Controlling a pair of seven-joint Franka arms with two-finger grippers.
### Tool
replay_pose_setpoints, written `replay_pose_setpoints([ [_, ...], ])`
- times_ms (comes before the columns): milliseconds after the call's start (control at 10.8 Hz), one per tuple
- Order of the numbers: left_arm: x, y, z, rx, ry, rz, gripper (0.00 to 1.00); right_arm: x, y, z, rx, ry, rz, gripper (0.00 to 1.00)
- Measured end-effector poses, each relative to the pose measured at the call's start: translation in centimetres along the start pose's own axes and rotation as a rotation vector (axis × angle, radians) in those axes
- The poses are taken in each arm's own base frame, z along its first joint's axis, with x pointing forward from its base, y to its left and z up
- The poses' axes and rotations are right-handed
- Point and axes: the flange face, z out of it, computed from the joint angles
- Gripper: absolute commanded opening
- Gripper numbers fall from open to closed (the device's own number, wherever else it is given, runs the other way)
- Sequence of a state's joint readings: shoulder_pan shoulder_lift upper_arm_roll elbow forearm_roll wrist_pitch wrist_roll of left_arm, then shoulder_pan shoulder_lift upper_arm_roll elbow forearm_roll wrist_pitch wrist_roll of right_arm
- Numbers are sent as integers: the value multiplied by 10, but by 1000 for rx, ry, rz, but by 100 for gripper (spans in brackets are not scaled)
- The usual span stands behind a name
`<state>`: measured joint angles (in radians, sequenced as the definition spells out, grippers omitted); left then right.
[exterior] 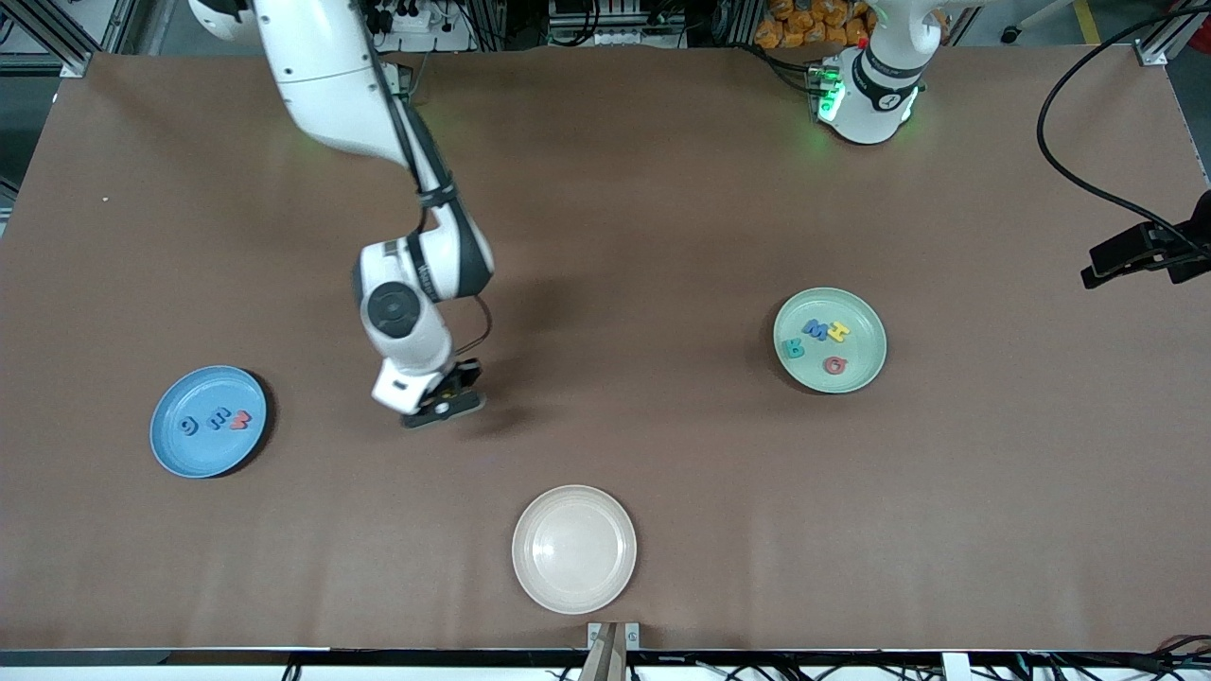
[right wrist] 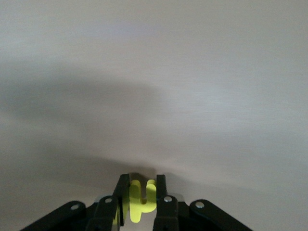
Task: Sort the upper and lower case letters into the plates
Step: 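Carry the yellow letter to the blue plate and open the right gripper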
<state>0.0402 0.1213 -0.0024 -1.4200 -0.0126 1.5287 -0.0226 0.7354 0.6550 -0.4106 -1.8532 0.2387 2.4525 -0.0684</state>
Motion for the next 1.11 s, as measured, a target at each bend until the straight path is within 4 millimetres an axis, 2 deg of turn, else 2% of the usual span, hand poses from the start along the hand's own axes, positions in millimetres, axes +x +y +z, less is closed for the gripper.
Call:
replay_pose_setpoints([
  [277,0,0,0,0,0,1,100,0,138,-18,-73,-20,180,0],
  [462,0,0,0,0,0,0,100,-16,214,-25,-107,-53,280,0],
  [555,0,-1,0,0,0,-2,100,-26,242,-29,-123,-81,312,0],
  [647,0,-2,0,0,0,-3,100,-34,262,-31,-133,-99,335,0],
  [832,0,1,0,0,0,2,100,-48,285,-27,-131,-147,343,0],
  [925,0,5,0,-1,0,8,100,-56,295,-24,-122,-178,335,22],
  [1017,0,9,0,-1,-1,16,100,-64,308,-22,-114,-200,322,82],
  [1110,0,11,0,-1,-1,20,100,-75,329,-20,-108,-210,307,100],
])
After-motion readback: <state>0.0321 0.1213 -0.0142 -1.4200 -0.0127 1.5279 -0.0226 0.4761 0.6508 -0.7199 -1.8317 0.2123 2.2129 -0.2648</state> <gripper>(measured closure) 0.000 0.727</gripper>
